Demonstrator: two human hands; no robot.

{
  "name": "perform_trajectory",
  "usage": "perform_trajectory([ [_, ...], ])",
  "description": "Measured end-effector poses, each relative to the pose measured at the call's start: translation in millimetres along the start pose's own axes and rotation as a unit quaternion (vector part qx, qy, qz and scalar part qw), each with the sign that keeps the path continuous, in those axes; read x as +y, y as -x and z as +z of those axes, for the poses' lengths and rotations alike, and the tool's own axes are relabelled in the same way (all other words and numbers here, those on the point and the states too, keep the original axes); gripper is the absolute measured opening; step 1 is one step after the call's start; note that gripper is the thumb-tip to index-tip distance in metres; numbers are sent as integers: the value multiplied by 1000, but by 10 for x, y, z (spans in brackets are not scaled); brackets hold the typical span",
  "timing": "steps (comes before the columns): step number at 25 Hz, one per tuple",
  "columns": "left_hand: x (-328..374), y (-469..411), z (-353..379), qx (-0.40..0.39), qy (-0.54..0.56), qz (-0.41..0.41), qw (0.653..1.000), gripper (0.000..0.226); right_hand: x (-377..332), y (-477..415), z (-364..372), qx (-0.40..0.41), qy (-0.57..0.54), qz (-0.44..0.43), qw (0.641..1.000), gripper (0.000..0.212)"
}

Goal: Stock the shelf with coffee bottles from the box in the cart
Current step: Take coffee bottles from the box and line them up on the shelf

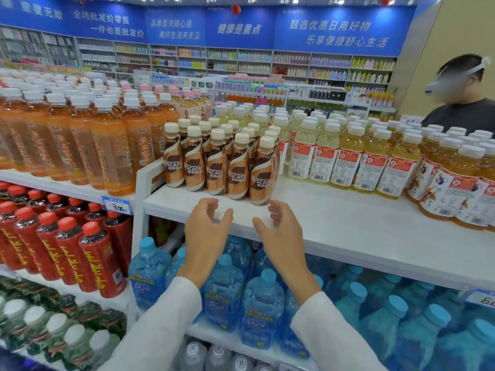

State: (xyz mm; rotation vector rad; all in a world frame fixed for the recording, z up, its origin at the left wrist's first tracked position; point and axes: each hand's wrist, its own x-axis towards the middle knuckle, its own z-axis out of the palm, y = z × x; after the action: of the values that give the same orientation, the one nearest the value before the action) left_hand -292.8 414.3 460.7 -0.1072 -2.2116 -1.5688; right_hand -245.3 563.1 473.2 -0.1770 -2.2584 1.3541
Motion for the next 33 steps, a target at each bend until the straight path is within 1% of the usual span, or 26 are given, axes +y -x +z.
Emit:
perform_trajectory([
  [2, -69, 268, -193, 9, 13, -1, 1000, 33, -5, 254, -10, -29, -27, -15, 999, 41],
  [4, -177, 556, -406, 23, 21, -18, 999, 25, 1, 510, 58, -76, -52, -24, 995, 38],
  [7, -428, 1041, -776, 57, 30, -79, 995, 21, 76, 918, 332, -165, -83, -38, 982, 35],
  [9, -636, 1367, -1060, 86, 20, -118, 989, 19, 181, 1216, 602, -228, -95, -24, 969, 35],
  [11, -897, 1692, -1351, 123, 5, -169, 978, 15, 281, 1525, 895, -292, -101, 15, 951, 38],
  [14, -1238, 2212, -1791, 175, -10, -248, 953, 17, 400, 1999, 1303, -381, -84, 69, 918, 27],
  [17, -1490, 2701, -2169, 220, -9, -316, 923, 17, 497, 2419, 1646, -460, -63, 129, 876, 25],
  [20, -1756, 3085, -2521, 259, -5, -383, 887, 11, 579, 2756, 1974, -504, -26, 170, 846, 20],
  [21, -1864, 3204, -2624, 270, -11, -407, 872, 13, 626, 2864, 2092, -516, -8, 174, 838, 18],
  [22, -1971, 3314, -2734, 280, -10, -427, 860, 20, 665, 2973, 2231, -523, 14, 168, 835, 25],
  [23, -2080, 3417, -2824, 294, -6, -437, 850, 33, 751, 3074, 2362, -530, 40, 160, 832, 40],
  [24, -2178, 3511, -2898, 307, -1, -446, 841, 43, 899, 3171, 2488, -541, 68, 161, 823, 46],
  [25, -2277, 3588, -2972, 312, 1, -457, 833, 42, 928, 3254, 2592, -555, 87, 164, 811, 45],
  [26, -2368, 3648, -3046, 311, 1, -470, 826, 33, 882, 3311, 2666, -566, 96, 166, 801, 46],
  [27, -2484, 3716, -3119, 310, 6, -489, 815, 26, 746, 3366, 2726, -578, 104, 168, 792, 52],
  [28, -2576, 3767, -3186, 314, 11, -502, 806, 26, 636, 3399, 2782, -594, 100, 168, 781, 54],
  [30, -2782, 3866, -3296, 316, 2, -531, 786, 41, 496, 3442, 2910, -621, 115, 183, 753, 42],
  [31, -2890, 3901, -3337, 318, -8, -542, 778, 43, 483, 3454, 2980, -629, 126, 186, 744, 38],
  [33, -3119, 3935, -3407, 339, -8, -564, 753, 31, 479, 3486, 3133, -640, 138, 181, 734, 36],
])
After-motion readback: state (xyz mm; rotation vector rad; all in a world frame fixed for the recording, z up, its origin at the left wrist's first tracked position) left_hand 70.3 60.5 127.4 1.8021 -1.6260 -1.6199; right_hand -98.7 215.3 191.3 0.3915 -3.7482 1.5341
